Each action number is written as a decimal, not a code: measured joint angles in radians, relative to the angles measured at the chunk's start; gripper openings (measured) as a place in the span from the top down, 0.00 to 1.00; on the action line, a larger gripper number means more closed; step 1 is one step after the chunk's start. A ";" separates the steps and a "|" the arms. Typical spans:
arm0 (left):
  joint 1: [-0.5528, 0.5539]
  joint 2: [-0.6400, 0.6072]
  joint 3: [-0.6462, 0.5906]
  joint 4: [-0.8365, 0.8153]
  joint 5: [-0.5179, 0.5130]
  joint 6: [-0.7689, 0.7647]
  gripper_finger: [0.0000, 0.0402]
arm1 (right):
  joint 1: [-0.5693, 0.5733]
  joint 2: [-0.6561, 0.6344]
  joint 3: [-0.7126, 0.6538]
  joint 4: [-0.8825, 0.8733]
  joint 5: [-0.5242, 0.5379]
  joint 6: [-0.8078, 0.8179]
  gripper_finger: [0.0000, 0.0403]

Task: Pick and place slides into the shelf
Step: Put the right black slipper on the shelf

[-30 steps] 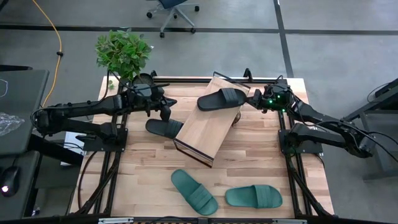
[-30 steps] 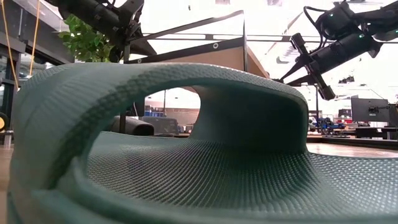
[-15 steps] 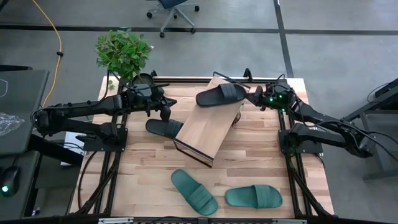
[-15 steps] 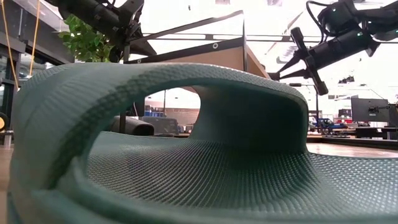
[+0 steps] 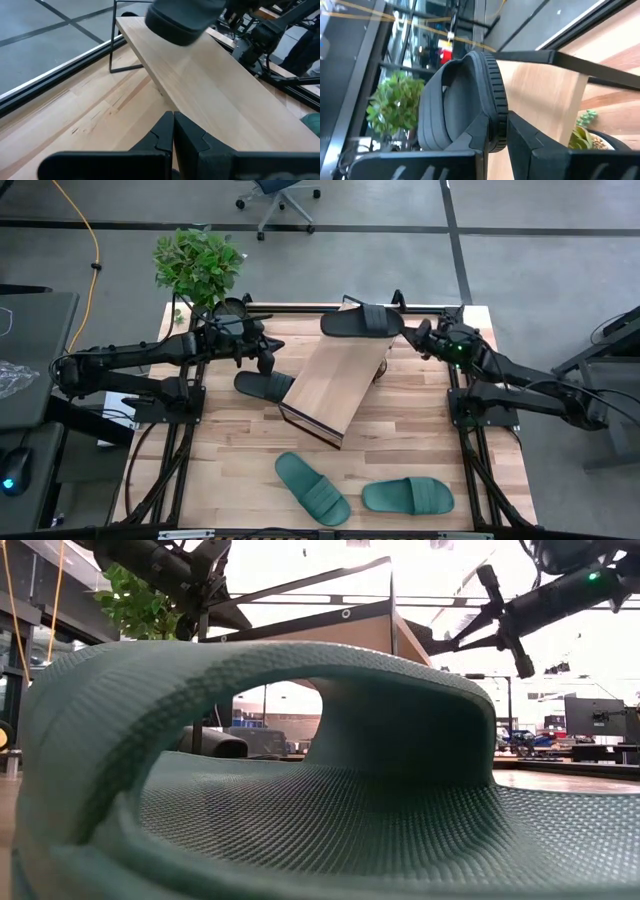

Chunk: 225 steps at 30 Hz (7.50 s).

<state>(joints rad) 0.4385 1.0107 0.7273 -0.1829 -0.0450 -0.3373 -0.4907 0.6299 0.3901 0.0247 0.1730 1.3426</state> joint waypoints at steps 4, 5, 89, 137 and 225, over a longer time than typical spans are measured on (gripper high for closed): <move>0.000 0.000 0.000 0.000 0.008 0.000 1.00 | 0.073 -0.024 0.000 -0.018 0.125 0.035 0.93; 0.000 0.000 0.000 0.000 0.008 0.000 1.00 | 0.094 -0.025 0.000 -0.017 0.157 0.045 0.93; 0.000 0.000 0.000 -0.053 0.187 0.045 1.00 | 0.602 0.458 0.002 0.132 0.996 0.700 0.95; 0.000 0.000 0.000 -0.054 0.196 0.045 1.00 | 0.620 0.455 0.002 0.117 1.009 0.718 0.73; 0.001 0.652 0.627 -0.149 0.027 0.442 1.00 | 0.441 0.032 0.002 0.238 0.271 -0.539 0.99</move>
<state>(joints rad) 0.4397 1.6625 1.3546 -0.3321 -0.0177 0.1047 -0.0498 0.6622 0.3916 0.2631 0.4437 0.8033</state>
